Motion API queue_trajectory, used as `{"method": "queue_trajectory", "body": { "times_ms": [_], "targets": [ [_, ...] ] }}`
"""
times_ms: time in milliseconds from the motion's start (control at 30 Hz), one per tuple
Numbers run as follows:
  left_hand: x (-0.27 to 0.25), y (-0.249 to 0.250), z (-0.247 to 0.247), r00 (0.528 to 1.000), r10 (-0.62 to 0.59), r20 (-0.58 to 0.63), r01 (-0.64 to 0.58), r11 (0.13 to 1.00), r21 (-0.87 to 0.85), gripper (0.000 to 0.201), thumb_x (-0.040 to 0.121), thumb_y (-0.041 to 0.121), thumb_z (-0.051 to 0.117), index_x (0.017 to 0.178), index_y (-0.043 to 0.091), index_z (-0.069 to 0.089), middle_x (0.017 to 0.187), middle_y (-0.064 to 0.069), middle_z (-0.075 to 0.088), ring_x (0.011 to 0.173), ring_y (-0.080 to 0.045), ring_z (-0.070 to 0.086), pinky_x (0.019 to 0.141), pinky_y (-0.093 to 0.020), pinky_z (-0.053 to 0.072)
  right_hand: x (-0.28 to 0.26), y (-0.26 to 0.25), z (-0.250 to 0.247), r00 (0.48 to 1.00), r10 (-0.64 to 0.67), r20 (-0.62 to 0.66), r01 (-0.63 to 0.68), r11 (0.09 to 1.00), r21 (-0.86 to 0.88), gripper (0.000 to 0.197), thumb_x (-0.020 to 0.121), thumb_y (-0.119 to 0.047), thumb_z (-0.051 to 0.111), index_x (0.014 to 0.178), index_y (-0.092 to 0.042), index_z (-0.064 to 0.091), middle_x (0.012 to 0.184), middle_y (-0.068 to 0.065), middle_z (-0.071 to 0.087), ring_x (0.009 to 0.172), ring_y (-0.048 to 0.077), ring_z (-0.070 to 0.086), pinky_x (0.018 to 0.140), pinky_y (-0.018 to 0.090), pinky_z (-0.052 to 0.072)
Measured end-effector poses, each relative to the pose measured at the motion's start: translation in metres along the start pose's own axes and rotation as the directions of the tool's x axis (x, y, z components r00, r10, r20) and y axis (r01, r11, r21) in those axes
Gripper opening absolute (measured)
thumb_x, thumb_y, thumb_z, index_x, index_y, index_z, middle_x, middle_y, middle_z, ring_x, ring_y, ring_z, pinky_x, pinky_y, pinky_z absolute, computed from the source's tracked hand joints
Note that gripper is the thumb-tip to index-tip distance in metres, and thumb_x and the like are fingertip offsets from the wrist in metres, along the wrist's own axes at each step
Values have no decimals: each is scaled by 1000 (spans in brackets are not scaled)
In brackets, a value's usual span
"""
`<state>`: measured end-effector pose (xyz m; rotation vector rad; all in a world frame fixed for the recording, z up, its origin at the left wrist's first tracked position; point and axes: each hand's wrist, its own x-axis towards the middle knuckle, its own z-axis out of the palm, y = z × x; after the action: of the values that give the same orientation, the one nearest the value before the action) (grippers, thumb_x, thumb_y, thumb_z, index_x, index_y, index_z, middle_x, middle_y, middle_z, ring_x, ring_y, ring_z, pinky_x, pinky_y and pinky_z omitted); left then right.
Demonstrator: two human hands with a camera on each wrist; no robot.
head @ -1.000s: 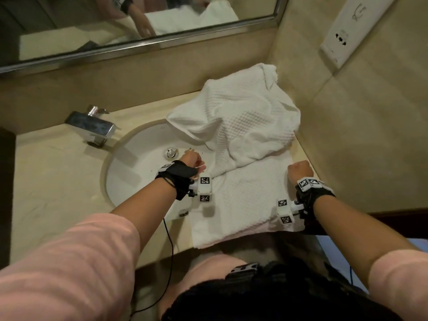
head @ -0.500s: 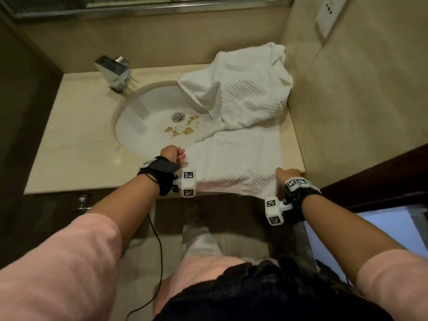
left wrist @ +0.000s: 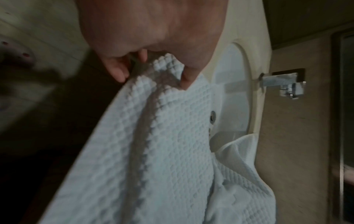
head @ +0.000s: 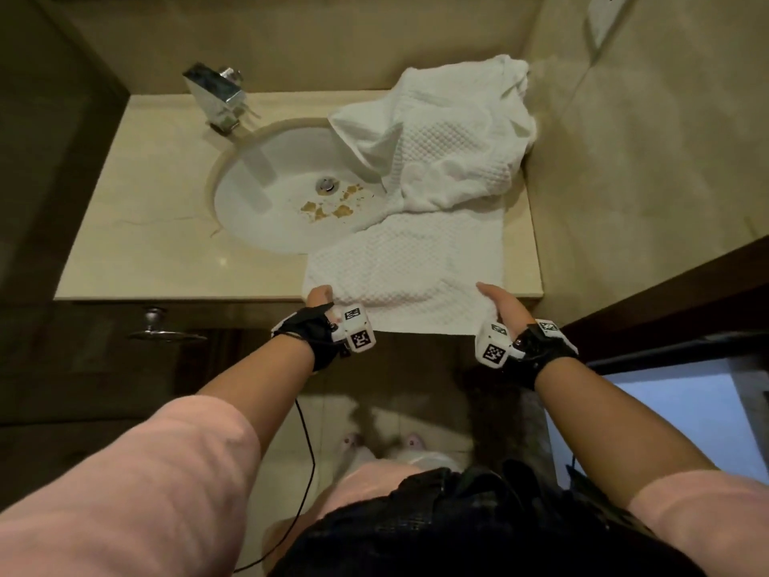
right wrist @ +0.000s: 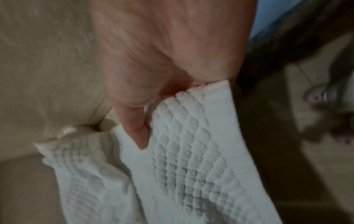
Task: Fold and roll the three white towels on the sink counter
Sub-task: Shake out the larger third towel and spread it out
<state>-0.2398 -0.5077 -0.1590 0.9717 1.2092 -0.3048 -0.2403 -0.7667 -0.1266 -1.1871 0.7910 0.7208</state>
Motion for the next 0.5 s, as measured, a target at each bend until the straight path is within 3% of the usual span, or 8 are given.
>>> {"method": "queue_trajectory", "body": {
  "times_ms": [67, 133, 233, 300, 333, 400, 467, 500],
  "targets": [
    [1, -10, 0, 995, -52, 82, 52, 999, 2, 68, 95, 45, 51, 150, 14, 26, 150, -9, 34, 109, -32, 58, 69, -34, 46, 14, 3, -12, 998, -60, 4, 60, 995, 77, 60, 82, -37, 67, 133, -9, 55, 120, 11, 66, 103, 28, 66, 92, 33, 53],
    [1, -17, -4, 983, -100, 151, 103, 995, -9, 71, 89, 49, 58, 145, 12, 35, 142, -10, 44, 87, -29, 61, 80, -36, 47, 34, 8, -28, 996, -86, 4, 84, 988, 129, 75, 73, -38, 74, 138, -10, 49, 130, 8, 59, 118, 29, 55, 107, 38, 37],
    [-16, -21, -9, 967, -120, 223, 135, 989, -53, 40, 87, 47, 61, 92, 7, 60, 76, -10, 60, 52, -21, 54, 56, -27, 49, -2, 0, -6, 990, -135, 49, 117, 956, 267, 52, 85, -27, 60, 131, -4, 55, 129, 15, 60, 120, 31, 57, 107, 43, 40],
    [-20, -20, -15, 970, -127, 209, 133, 991, -14, 40, 91, 40, 57, 66, 10, 51, 41, -4, 49, 28, -17, 45, 37, -14, 40, -14, -1, 5, 983, -176, 58, 148, 933, 327, 44, 88, -24, 54, 125, -2, 57, 127, 18, 61, 114, 32, 61, 99, 46, 47],
    [-21, -18, -17, 975, -100, 198, 100, 995, 9, 43, 94, 36, 54, 59, 12, 45, 34, -2, 45, 23, -15, 41, 34, -11, 37, -17, 0, 8, 980, -187, 63, 155, 925, 347, 41, 88, -24, 53, 122, -1, 59, 125, 18, 62, 111, 32, 63, 95, 47, 50],
    [-24, -12, -21, 978, -38, 206, 44, 999, -26, 43, 95, 30, 51, 56, 11, 47, 44, -4, 51, 26, -15, 45, 35, -10, 37, -23, 3, 10, 974, -211, 86, 163, 907, 388, 38, 90, -25, 52, 118, -2, 61, 128, 18, 60, 115, 33, 61, 100, 48, 47],
    [-37, -8, -20, 966, 66, 251, -25, 986, -165, 27, 93, 23, 50, 68, 13, 54, 69, -4, 60, 43, -17, 55, 46, -14, 43, -30, 4, 11, 969, -229, 92, 173, 897, 406, 36, 90, -25, 51, 116, -2, 61, 132, 17, 57, 120, 33, 57, 102, 51, 43],
    [-46, -6, -20, 958, 118, 261, -58, 972, -226, 26, 91, 20, 49, 66, 17, 55, 68, -2, 60, 46, -16, 56, 52, -16, 42, -33, 6, 11, 968, -237, 83, 182, 892, 414, 35, 91, -25, 50, 115, -3, 61, 133, 17, 56, 120, 33, 57, 100, 53, 43]
  ]
}}
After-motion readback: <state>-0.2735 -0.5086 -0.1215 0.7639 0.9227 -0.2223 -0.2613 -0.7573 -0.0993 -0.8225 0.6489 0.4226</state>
